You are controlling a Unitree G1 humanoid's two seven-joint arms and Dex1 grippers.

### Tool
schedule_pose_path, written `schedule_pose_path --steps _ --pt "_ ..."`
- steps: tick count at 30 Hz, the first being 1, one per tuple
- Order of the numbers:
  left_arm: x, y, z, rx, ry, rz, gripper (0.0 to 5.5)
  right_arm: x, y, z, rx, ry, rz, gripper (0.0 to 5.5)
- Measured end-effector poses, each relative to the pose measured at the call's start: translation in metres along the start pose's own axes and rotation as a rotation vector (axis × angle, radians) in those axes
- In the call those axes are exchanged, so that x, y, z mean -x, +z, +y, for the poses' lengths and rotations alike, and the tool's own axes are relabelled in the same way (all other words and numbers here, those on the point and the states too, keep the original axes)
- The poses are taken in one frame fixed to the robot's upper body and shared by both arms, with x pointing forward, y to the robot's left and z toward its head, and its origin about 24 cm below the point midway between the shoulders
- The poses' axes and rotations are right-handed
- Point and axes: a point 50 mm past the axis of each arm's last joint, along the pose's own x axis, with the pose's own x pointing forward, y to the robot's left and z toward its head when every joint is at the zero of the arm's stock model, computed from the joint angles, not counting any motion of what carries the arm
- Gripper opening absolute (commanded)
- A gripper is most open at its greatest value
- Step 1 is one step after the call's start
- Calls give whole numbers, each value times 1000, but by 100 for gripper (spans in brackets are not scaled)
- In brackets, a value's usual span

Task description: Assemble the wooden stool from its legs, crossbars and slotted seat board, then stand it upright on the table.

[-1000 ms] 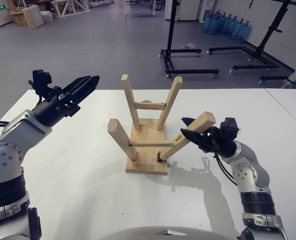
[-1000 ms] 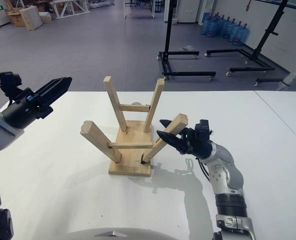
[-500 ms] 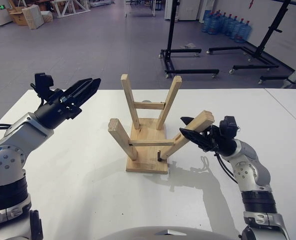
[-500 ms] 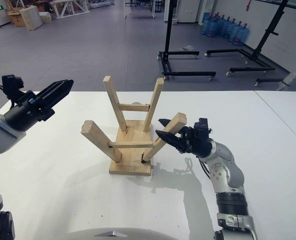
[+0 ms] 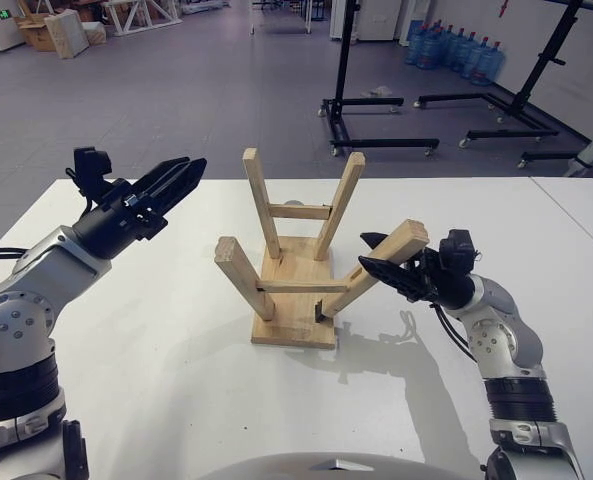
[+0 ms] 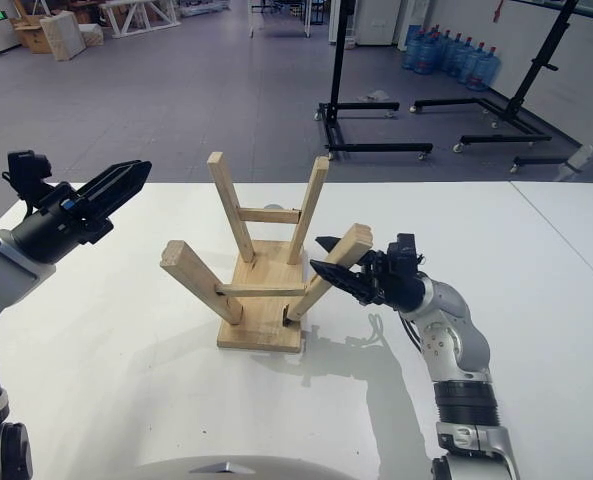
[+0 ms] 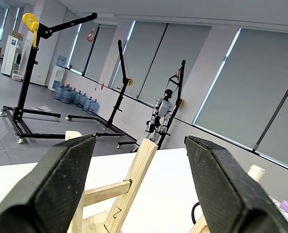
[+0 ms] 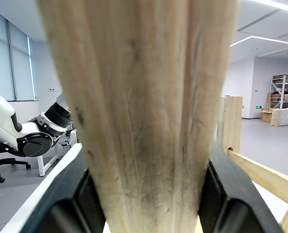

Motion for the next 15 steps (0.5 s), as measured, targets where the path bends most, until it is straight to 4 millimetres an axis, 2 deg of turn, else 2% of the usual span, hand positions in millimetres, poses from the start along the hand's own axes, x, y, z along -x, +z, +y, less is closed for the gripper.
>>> schedule_pose_path --steps 15 --pt "0 -1 0 1 1 0 335 -1 -1 3 2 8 2 206"
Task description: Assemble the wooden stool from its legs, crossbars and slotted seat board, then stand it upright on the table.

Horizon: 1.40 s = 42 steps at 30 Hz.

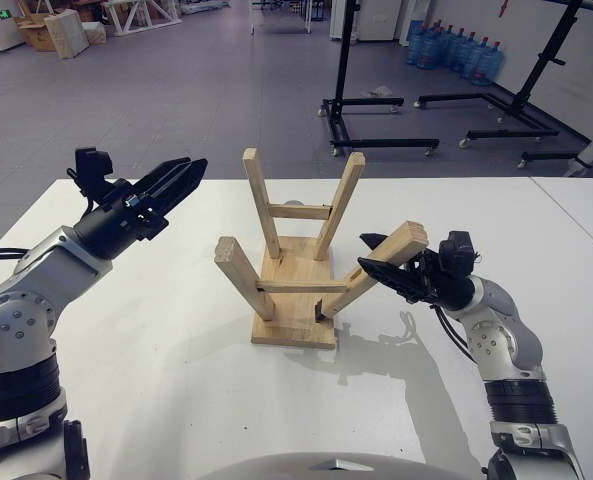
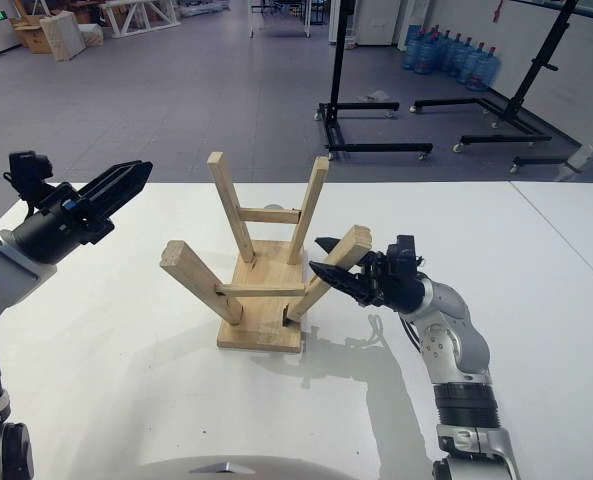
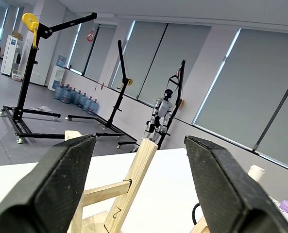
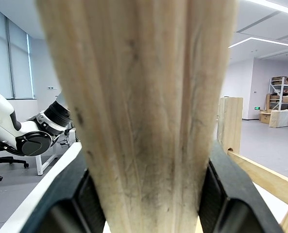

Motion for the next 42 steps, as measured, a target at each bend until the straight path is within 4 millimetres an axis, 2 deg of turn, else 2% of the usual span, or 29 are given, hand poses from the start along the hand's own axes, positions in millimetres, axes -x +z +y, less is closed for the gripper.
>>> schedule_pose_path --steps 30,42 --pt "-2 -3 -1 1 -4 8 335 -3 -3 2 31 32 43 206" --pt "-7 -3 -8 -32 -29 20 335 -17 -15 23 112 99 122 206"
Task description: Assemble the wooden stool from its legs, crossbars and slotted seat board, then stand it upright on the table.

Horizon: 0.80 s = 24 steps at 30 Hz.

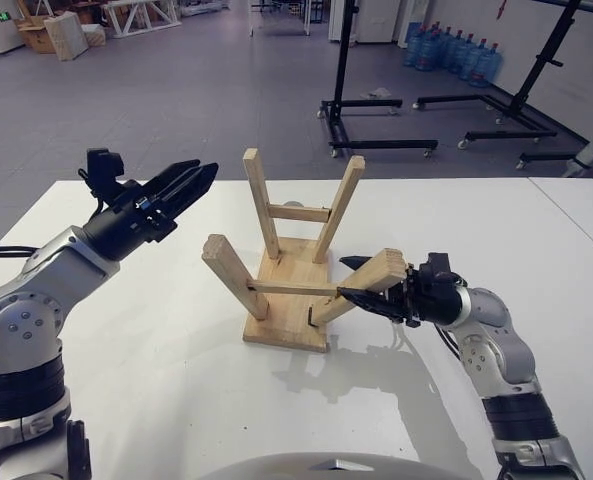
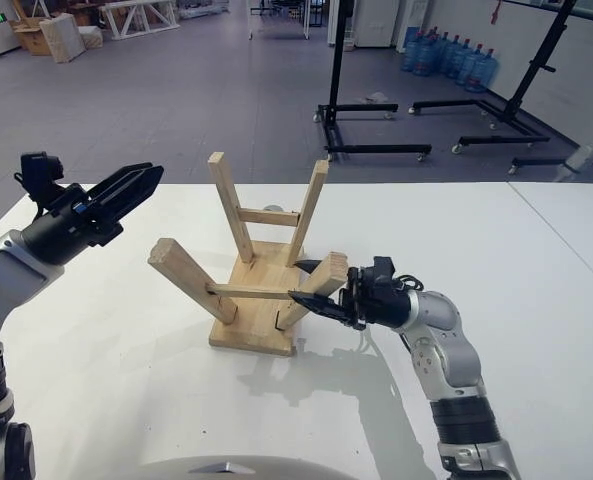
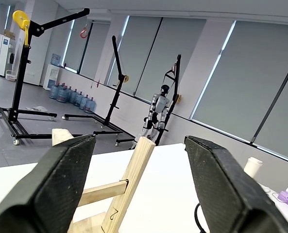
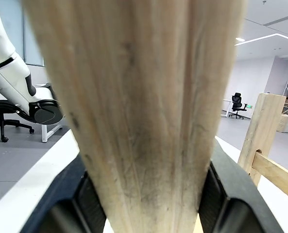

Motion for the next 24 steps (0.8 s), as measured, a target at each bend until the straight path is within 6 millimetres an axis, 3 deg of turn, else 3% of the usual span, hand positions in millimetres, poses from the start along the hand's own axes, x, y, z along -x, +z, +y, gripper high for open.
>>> schedule_pose_path --steps 13,20,24 --pt "-12 16 -7 -50 -4 -42 335 -22 -5 -8 -21 -106 31 206" --pt "-45 46 -35 -131 -30 -115 335 -35 -10 -4 -5 -102 79 206" --pt "-62 49 -37 -61 63 -118 335 -40 -10 -8 -3 -120 97 206"
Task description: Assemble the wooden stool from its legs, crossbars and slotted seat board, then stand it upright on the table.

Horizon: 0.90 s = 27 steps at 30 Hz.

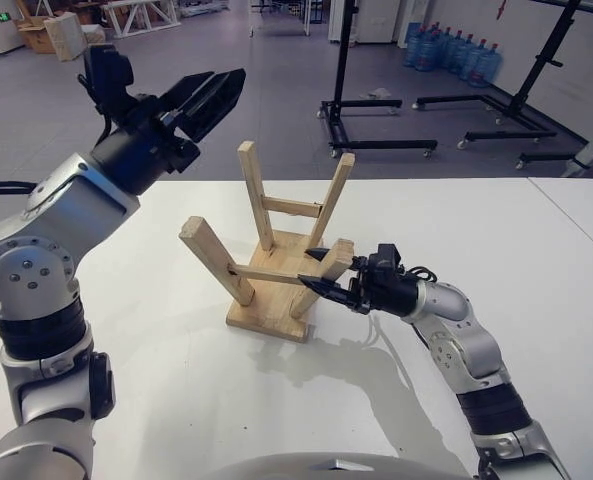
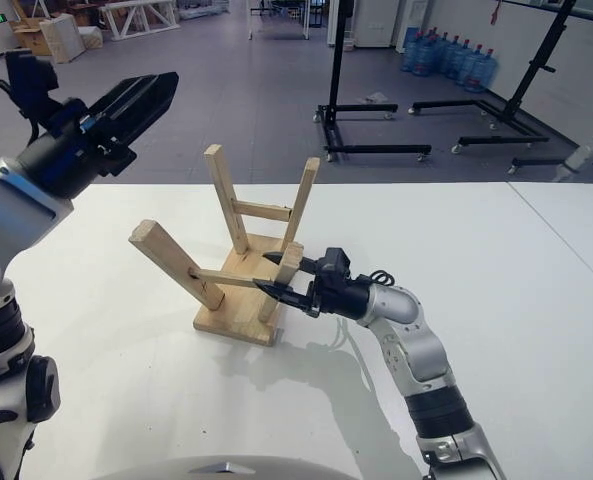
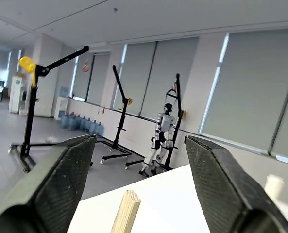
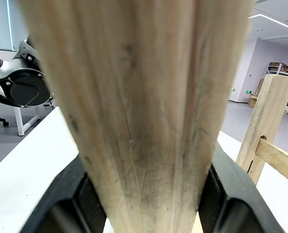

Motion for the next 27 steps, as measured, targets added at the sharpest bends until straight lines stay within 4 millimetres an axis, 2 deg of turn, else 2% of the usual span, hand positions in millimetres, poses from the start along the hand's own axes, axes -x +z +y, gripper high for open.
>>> schedule_pose_path --steps 3,6,7,10,11,14,15,20,23,27 --pt "-11 -17 -2 8 85 97 335 -12 2 -4 8 -37 23 206" --pt "-12 -34 -3 -213 158 246 335 -28 2 -4 25 -70 49 206" --pt "-12 -35 -3 -193 167 246 335 -32 1 -3 23 -75 53 206" --pt "-20 -35 -15 137 115 137 335 -45 0 0 26 -83 51 206" --pt "-22 -32 -18 342 103 71 335 -47 -1 0 24 -86 48 206" --pt "-20 -29 -18 815 92 -41 335 -51 -4 -1 21 -95 48 206" --pt "-18 -34 -15 908 121 -48 335 -52 -5 -2 24 -96 50 206" --pt "3 -57 -7 1038 266 -48 335 -53 -5 -3 26 -98 51 206" --pt "14 -80 -3 1090 336 -11 335 -54 -6 -3 30 -100 53 206" --pt "21 -105 6 1141 345 11 335 -56 -6 -2 32 -102 56 206"
